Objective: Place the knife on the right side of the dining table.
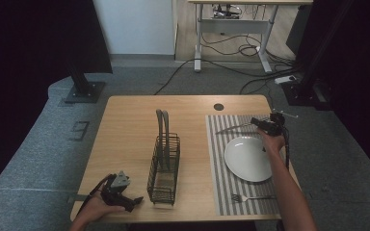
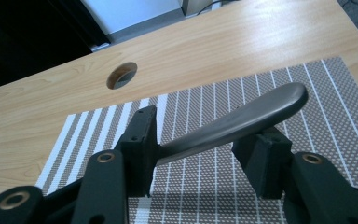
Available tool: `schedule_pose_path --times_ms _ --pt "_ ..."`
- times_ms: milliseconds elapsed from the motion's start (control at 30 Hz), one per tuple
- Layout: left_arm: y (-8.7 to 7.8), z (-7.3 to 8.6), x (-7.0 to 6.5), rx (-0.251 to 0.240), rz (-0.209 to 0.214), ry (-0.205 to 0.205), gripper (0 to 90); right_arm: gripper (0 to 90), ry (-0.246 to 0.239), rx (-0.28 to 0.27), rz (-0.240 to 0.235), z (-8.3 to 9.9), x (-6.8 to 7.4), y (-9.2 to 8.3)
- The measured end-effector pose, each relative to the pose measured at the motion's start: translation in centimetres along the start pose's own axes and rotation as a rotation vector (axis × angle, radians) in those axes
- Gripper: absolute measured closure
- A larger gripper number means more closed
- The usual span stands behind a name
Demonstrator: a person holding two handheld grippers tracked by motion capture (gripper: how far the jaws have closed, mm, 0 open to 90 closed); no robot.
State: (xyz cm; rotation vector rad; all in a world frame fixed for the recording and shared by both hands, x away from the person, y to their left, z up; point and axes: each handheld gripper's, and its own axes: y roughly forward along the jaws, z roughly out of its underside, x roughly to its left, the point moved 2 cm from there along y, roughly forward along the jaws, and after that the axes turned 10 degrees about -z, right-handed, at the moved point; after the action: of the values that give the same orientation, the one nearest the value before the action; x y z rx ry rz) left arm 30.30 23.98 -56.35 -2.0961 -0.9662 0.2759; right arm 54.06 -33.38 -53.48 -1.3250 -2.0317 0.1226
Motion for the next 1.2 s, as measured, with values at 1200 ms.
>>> schedule_pose_path --times_ms 1200 --pt "0.0 0.0 0.0 0.0 0.0 0.0 0.0 41.3 0.133 0.078 0.07 1.1 -1.8 0.8"
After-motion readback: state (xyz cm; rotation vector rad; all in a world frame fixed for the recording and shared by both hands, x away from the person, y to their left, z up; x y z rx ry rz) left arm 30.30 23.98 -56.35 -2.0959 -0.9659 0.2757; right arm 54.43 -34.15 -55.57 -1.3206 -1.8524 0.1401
